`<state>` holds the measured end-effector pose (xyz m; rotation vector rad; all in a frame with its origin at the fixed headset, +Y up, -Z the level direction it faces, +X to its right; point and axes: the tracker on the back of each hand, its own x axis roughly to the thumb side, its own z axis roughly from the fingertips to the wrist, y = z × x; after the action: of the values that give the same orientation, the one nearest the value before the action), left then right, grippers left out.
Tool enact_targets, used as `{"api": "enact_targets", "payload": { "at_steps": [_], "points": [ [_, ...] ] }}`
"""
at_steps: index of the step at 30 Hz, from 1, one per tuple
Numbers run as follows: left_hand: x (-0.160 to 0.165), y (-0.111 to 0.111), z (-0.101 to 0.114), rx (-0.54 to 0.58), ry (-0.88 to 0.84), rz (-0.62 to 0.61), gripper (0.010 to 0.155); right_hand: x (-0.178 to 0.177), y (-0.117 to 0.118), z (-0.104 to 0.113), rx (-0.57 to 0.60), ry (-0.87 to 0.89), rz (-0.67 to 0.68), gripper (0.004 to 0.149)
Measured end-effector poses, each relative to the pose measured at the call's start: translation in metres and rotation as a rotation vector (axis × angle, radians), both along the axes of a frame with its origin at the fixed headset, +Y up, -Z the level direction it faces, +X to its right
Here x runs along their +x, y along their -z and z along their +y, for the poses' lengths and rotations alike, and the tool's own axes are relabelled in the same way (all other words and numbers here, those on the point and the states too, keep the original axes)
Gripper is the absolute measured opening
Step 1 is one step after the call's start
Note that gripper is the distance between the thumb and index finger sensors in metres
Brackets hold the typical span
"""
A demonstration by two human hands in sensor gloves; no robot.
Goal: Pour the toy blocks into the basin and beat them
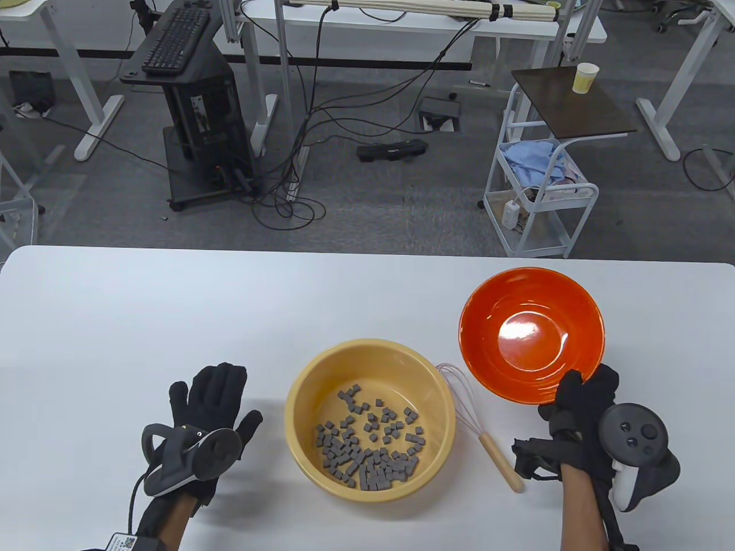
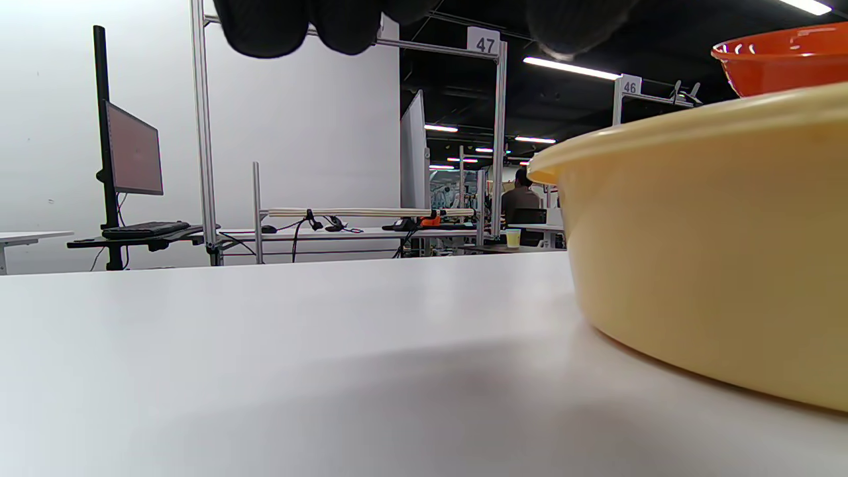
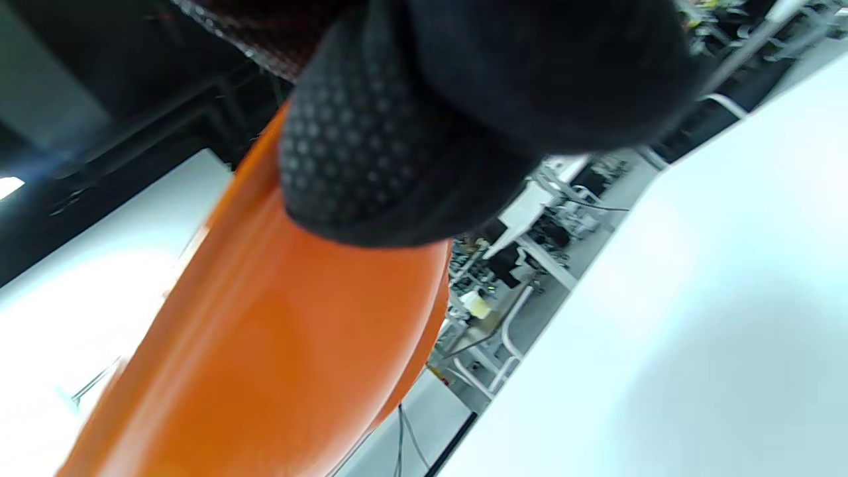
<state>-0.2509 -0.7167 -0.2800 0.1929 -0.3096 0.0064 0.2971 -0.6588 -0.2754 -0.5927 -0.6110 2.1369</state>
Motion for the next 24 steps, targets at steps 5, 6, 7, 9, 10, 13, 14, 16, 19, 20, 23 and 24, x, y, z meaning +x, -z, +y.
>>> {"api": "enact_targets", "payload": {
  "at_steps": [5,6,7,9,10,13,14,16,19,20,23,24],
  "points": [
    [-0.001,0.001,-0.001,-0.009,0.004,0.009,0.075,0.023,0.008,-0.026,-0.078,0.074,-0.065,0.056],
    [0.0,0.001,-0.001,-0.011,0.007,0.01,0.075,0.026,0.01,-0.031,-0.095,0.091,-0.078,0.057],
    [0.0,0.001,-0.001,-0.014,0.01,0.01,0.075,0.03,0.013,-0.039,-0.115,0.113,-0.096,0.057],
    [0.0,0.001,0.0,-0.013,0.014,0.011,0.075,0.036,0.017,-0.054,-0.163,0.144,-0.119,0.058],
    [0.0,0.002,-0.001,-0.013,0.014,0.011,0.075,0.038,0.019,-0.06,-0.181,0.176,-0.13,0.058],
    [0.0,0.002,-0.001,-0.012,0.015,0.009,0.075,0.043,0.024,-0.079,-0.214,0.26,-0.161,0.059],
    [0.0,0.002,-0.001,-0.012,0.018,0.01,0.075,0.044,0.026,-0.084,-0.223,0.274,-0.172,0.059],
    [0.0,0.002,-0.001,-0.012,0.02,0.011,0.075,0.046,0.029,-0.093,-0.244,0.289,-0.187,0.059],
    [-0.001,0.002,-0.001,-0.012,0.02,0.016,0.075,0.046,0.034,-0.104,-0.246,0.348,-0.184,0.06],
    [-0.001,0.002,-0.001,-0.013,0.02,0.017,0.075,0.046,0.035,-0.106,-0.248,0.361,-0.179,0.059],
    [-0.001,0.003,-0.002,-0.015,0.016,0.018,0.075,0.043,0.04,-0.112,-0.254,0.363,-0.165,0.058],
    [0.0,0.003,-0.002,-0.016,0.017,0.017,0.075,0.042,0.042,-0.113,-0.253,0.365,-0.159,0.058]
  ]
}}
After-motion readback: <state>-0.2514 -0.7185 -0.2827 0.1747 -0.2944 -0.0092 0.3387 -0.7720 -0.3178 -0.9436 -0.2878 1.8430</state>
